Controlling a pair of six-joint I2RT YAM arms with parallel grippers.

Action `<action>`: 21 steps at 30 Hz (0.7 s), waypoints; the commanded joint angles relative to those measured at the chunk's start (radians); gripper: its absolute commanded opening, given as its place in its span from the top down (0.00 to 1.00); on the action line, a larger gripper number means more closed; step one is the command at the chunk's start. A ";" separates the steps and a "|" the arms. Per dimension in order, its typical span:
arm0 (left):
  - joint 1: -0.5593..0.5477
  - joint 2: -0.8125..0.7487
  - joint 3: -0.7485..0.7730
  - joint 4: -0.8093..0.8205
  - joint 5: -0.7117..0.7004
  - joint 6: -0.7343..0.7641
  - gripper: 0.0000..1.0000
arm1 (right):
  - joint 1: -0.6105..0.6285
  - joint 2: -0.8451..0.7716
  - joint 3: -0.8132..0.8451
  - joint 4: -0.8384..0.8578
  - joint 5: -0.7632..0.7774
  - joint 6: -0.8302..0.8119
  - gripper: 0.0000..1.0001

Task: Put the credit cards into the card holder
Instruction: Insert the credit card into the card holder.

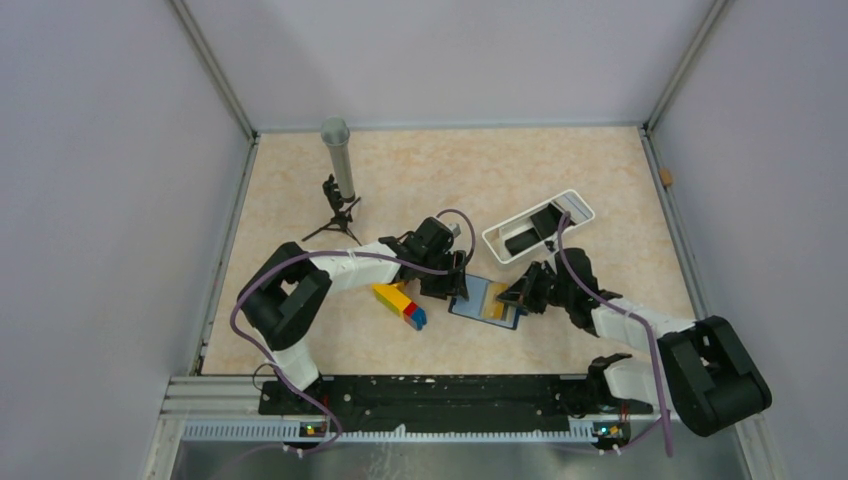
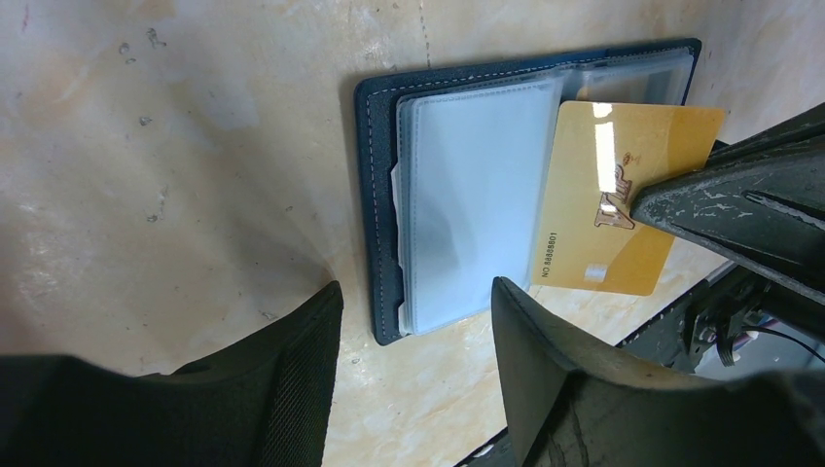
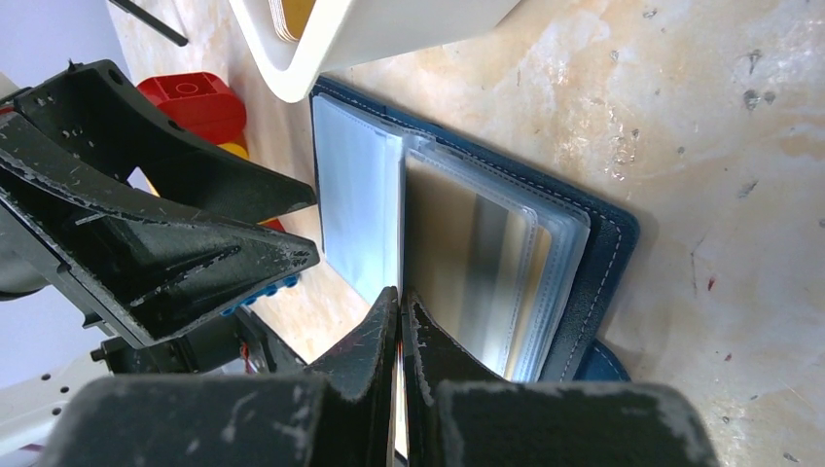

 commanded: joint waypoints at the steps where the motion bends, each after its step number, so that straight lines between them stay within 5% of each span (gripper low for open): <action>1: -0.003 0.031 0.003 -0.007 -0.011 0.015 0.41 | -0.011 -0.027 0.000 0.028 -0.011 0.008 1.00; 21: -0.003 0.036 0.008 -0.011 -0.010 0.015 0.42 | -0.010 0.008 -0.020 0.094 -0.024 0.033 1.00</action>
